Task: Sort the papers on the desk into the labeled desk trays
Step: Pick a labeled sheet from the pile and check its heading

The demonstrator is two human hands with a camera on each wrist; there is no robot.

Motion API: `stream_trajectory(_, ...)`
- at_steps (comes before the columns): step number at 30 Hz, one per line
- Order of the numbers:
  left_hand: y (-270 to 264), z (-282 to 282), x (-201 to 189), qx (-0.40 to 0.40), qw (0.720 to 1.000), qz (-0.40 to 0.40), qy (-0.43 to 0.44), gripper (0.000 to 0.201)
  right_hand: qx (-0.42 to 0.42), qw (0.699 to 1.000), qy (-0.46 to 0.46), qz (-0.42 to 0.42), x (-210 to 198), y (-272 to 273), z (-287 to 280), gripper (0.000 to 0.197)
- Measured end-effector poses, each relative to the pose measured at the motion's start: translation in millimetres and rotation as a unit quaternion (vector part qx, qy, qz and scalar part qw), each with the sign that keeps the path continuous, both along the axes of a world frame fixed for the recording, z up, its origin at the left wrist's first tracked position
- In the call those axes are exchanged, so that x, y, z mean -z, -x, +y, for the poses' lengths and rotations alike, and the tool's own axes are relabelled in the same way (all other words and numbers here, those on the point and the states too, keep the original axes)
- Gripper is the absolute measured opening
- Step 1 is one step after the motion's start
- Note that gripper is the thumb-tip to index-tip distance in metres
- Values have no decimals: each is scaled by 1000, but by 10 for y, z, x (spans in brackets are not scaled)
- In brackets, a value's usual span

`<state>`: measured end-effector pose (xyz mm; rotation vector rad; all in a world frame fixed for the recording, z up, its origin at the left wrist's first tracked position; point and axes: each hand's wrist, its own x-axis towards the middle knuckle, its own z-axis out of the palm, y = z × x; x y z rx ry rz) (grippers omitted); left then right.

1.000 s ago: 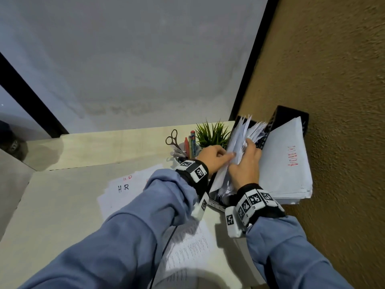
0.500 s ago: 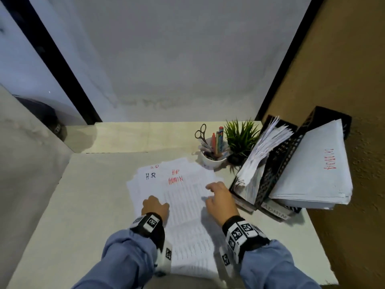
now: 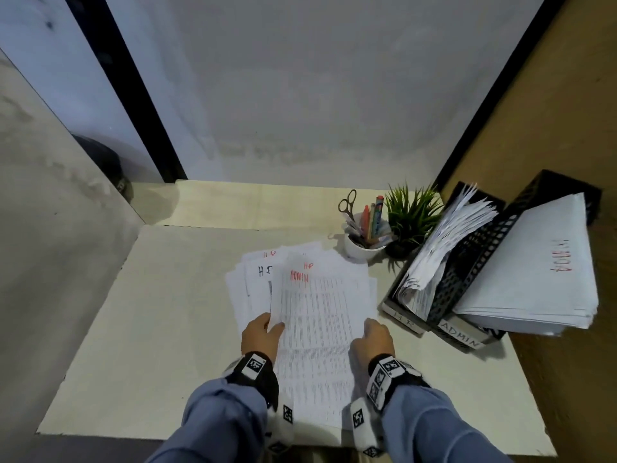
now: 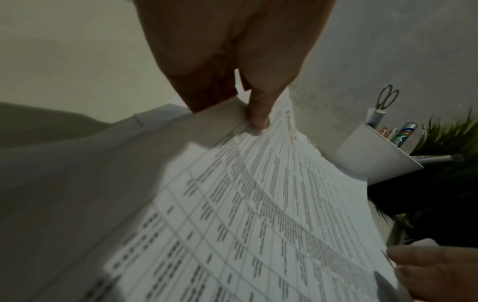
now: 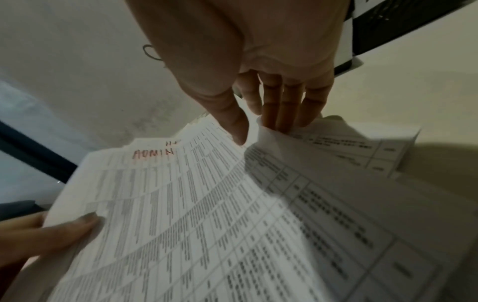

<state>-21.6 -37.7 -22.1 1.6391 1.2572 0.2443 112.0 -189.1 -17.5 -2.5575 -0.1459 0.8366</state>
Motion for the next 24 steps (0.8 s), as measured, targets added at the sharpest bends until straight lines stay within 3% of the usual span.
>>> stream_trajectory(2, 45, 35, 17, -3, 999, -35, 12, 18, 45, 995, -72, 48, -44, 26, -43, 18)
stream_trajectory(3, 69, 54, 36, 1, 998, -59, 18, 15, 68, 989, -107, 71, -61, 26, -71, 30)
stream_trajectory(5, 117, 69, 49, 7, 995, -98, 24, 27, 120, 974, -167, 97, -142, 16, -91, 55)
stream_trajectory(9, 174, 108, 56, -9, 991, -122, 54, 29, 194, 937, -261, 125, -182, -81, -56, 50)
stream_trajectory(11, 184, 132, 65, -14, 988, -128, 86, 36, 215, 922, -289, 142, -221, -111, -28, 54)
stream_trajectory(13, 180, 148, 56, -24, 981, -150, 121, 30, 240, 896, -333, 170, -257, -124, -23, 59)
stream_trajectory(15, 172, 152, 42, -34, 973, -169, 151, 30, 259, 875, -359, 197, -304, -113, -11, 50)
stream_trajectory(17, 157, 161, 35, -35, 970, -177, 160, 32, 268, 865, -376, 194, -309, -126, 6, 40)
stream_trajectory(20, 136, 165, -37, -5, 973, -174, 153, 28, 280, 876, -365, 142, -287, -134, 20, 53)
stream_trajectory(22, 128, 154, -96, 9, 971, -177, 162, 22, 296, 861, -387, 146, -281, -133, 6, 57)
stream_trajectory(24, 137, 167, -95, 8, 971, -178, 160, 35, 283, 858, -396, 163, -290, -135, -4, 47)
